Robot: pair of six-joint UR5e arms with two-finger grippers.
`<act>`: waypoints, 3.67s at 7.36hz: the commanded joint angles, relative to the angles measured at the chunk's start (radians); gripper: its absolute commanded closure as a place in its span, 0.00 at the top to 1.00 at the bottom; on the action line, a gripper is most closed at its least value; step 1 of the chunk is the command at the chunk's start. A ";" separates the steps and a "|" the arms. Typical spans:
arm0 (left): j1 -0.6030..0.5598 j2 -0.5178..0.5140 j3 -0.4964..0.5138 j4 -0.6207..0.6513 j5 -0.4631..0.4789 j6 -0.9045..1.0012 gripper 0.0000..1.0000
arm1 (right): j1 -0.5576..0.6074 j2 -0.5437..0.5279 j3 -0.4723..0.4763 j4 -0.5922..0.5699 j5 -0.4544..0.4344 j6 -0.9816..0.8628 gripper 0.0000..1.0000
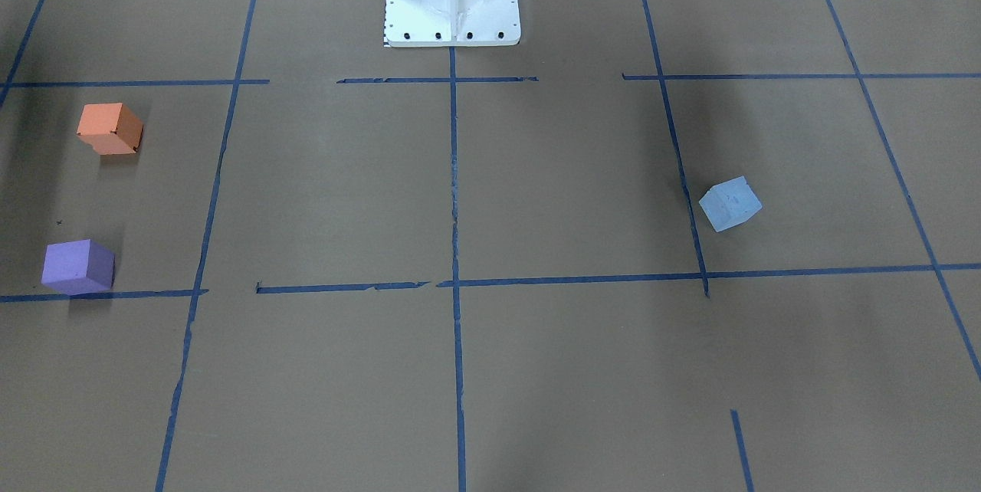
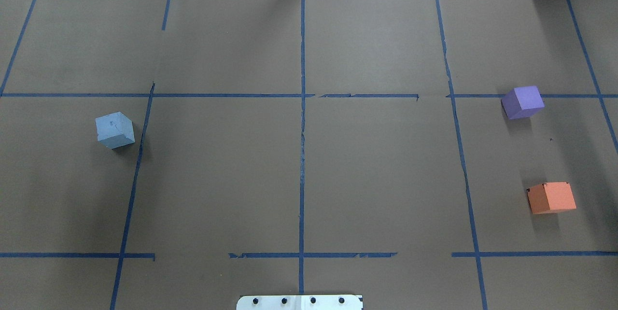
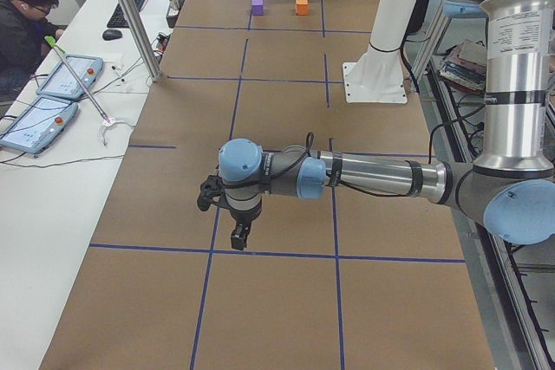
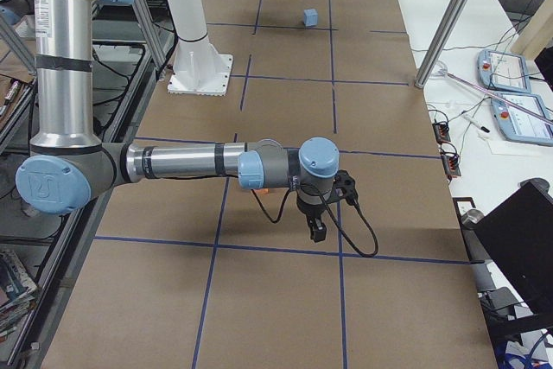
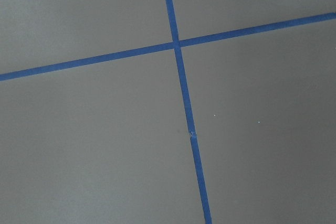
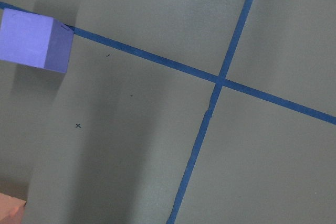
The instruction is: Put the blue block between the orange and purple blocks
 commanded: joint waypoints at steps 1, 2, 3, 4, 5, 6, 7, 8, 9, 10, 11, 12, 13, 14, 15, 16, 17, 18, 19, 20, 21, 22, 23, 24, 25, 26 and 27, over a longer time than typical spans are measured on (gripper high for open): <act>0.014 -0.041 0.029 -0.093 -0.010 -0.165 1.00 | 0.001 0.002 0.000 0.000 0.000 0.000 1.00; 0.111 -0.032 0.028 -0.252 -0.006 -0.320 1.00 | 0.001 0.002 0.002 0.000 0.002 0.000 1.00; 0.229 -0.028 0.027 -0.331 0.002 -0.484 1.00 | 0.001 0.002 0.002 0.000 0.003 0.000 1.00; 0.317 -0.031 0.018 -0.339 0.007 -0.721 1.00 | 0.001 0.002 0.000 0.000 0.003 0.000 1.00; 0.387 -0.034 0.002 -0.368 0.032 -0.902 1.00 | 0.001 0.000 0.002 0.000 0.003 0.000 1.00; 0.476 -0.035 -0.008 -0.443 0.092 -1.088 1.00 | 0.001 0.000 0.000 0.000 0.005 0.000 1.00; 0.592 -0.047 -0.006 -0.500 0.173 -1.255 1.00 | 0.001 0.000 0.000 0.000 0.003 0.000 1.00; 0.636 -0.081 0.001 -0.502 0.195 -1.293 1.00 | 0.001 0.000 0.000 0.000 0.003 0.000 1.00; 0.655 -0.092 0.012 -0.500 0.200 -1.307 1.00 | 0.001 0.000 0.000 0.000 0.003 0.000 1.00; 0.658 -0.109 0.017 -0.494 0.200 -1.321 1.00 | 0.001 -0.001 0.000 0.000 0.003 0.000 1.00; 0.670 -0.107 0.021 -0.484 0.214 -1.320 1.00 | 0.001 0.000 0.000 0.000 0.003 0.000 1.00; 0.705 -0.112 0.023 -0.447 0.259 -1.320 1.00 | 0.001 -0.001 0.000 0.000 0.003 0.000 1.00; 0.722 -0.155 0.021 -0.372 0.284 -1.320 1.00 | 0.001 -0.001 0.000 0.000 0.003 0.000 1.00; 0.745 -0.164 0.021 -0.329 0.322 -1.318 1.00 | 0.001 -0.003 0.000 0.000 0.003 0.000 1.00; 0.759 -0.163 0.021 -0.327 0.333 -1.317 0.97 | 0.001 -0.003 0.000 0.000 0.003 0.000 1.00; 0.758 -0.155 0.023 -0.327 0.333 -1.314 0.75 | 0.001 -0.004 0.000 0.000 0.003 -0.002 1.00; 0.758 -0.155 0.032 -0.327 0.335 -1.304 0.66 | 0.001 -0.004 0.000 0.000 0.003 0.000 1.00; 0.758 -0.155 0.037 -0.327 0.335 -1.304 0.66 | 0.001 -0.006 0.002 0.000 0.003 0.000 1.00; 0.749 -0.155 0.032 -0.327 0.333 -1.304 0.66 | 0.001 -0.006 0.002 0.002 0.003 0.000 1.00; 0.738 -0.169 0.017 -0.313 0.329 -1.304 0.66 | 0.001 -0.006 0.003 0.000 0.003 0.000 1.00; 0.735 -0.234 0.008 -0.271 0.329 -1.304 0.66 | 0.001 -0.008 0.003 0.000 0.005 0.000 1.00; 0.739 -0.327 0.008 -0.190 0.330 -1.306 0.66 | 0.001 -0.011 0.008 0.000 0.005 0.000 1.00; 0.764 -0.429 0.009 -0.102 0.333 -1.307 0.66 | 0.001 -0.012 0.009 0.000 0.005 0.000 1.00; 0.838 -0.515 0.027 -0.082 0.341 -1.312 0.67 | 0.001 -0.012 0.008 0.000 0.005 0.000 1.00; 0.913 -0.599 0.058 -0.077 0.431 -1.314 0.67 | 0.001 -0.012 0.008 0.000 0.005 0.000 1.00; 0.986 -0.694 0.133 -0.074 0.513 -1.317 0.69 | 0.001 -0.012 0.006 0.000 0.005 0.000 1.00; 1.027 -0.800 0.243 -0.075 0.554 -1.318 0.69 | 0.001 -0.012 0.006 0.000 0.005 0.000 1.00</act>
